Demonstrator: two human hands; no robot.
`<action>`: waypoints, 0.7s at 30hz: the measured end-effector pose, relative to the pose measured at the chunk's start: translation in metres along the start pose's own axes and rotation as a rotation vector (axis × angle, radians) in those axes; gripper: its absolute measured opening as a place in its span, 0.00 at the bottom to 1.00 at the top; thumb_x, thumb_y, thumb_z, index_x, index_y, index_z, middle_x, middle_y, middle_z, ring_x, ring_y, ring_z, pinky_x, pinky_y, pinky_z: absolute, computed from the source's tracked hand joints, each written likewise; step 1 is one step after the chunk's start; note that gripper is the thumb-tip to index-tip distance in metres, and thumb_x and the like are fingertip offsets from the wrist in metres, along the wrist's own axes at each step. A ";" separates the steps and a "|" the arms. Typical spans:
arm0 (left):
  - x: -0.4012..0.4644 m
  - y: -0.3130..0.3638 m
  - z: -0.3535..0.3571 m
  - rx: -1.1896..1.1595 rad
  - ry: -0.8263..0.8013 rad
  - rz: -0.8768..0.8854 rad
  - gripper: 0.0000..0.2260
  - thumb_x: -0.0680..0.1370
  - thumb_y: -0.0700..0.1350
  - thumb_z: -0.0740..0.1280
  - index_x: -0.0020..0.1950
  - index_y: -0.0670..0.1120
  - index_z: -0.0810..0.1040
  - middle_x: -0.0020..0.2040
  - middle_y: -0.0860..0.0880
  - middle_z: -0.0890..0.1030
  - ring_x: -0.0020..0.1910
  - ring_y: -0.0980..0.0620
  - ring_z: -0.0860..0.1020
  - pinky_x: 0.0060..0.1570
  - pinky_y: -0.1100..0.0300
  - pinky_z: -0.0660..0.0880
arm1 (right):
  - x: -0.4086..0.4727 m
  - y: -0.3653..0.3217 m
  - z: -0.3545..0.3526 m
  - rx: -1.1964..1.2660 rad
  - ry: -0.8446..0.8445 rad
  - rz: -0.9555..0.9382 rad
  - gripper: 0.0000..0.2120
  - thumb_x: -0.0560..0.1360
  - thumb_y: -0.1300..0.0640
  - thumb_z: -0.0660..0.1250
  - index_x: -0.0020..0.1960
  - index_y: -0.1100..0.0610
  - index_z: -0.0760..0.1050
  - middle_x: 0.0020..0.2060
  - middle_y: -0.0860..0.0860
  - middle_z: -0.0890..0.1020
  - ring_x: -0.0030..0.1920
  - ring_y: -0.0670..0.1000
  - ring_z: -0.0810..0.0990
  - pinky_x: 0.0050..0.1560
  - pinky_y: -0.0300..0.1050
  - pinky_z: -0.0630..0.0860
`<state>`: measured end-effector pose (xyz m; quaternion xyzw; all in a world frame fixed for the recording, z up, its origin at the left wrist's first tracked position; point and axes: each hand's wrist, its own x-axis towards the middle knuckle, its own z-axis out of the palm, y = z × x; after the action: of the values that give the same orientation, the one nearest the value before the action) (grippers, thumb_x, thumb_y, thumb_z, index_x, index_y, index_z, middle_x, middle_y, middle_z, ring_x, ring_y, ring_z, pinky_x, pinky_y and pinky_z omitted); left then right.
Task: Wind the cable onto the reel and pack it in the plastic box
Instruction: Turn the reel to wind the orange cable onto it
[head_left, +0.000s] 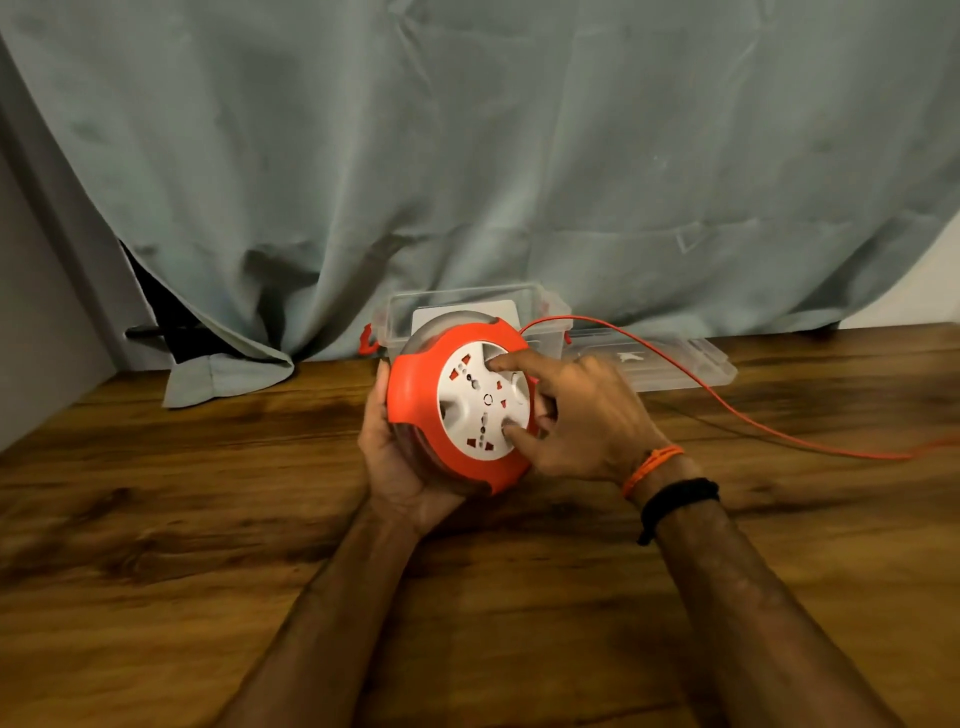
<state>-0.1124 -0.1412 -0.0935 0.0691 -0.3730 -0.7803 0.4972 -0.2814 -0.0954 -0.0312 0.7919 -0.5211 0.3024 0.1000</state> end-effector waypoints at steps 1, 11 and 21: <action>0.000 0.000 0.000 -0.006 -0.011 -0.003 0.35 0.74 0.71 0.57 0.70 0.49 0.76 0.69 0.39 0.77 0.67 0.37 0.76 0.65 0.33 0.71 | 0.000 0.001 0.002 -0.026 -0.019 0.006 0.29 0.66 0.46 0.69 0.67 0.45 0.70 0.38 0.49 0.82 0.43 0.57 0.80 0.51 0.53 0.76; -0.002 0.001 0.004 -0.001 0.029 -0.024 0.36 0.72 0.71 0.59 0.72 0.50 0.75 0.68 0.40 0.78 0.67 0.36 0.76 0.63 0.33 0.71 | -0.001 0.000 0.007 -0.149 0.080 0.021 0.31 0.63 0.41 0.71 0.65 0.42 0.72 0.36 0.50 0.82 0.43 0.57 0.80 0.48 0.52 0.76; -0.001 -0.002 0.007 0.029 0.012 0.073 0.33 0.73 0.69 0.60 0.67 0.48 0.79 0.65 0.40 0.80 0.65 0.37 0.78 0.60 0.39 0.76 | -0.003 -0.010 0.024 0.022 0.170 0.329 0.28 0.52 0.34 0.74 0.47 0.47 0.77 0.40 0.46 0.80 0.47 0.53 0.78 0.48 0.44 0.68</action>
<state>-0.1167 -0.1357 -0.0900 0.0673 -0.3838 -0.7556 0.5266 -0.2646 -0.1005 -0.0502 0.6686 -0.6299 0.3860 0.0844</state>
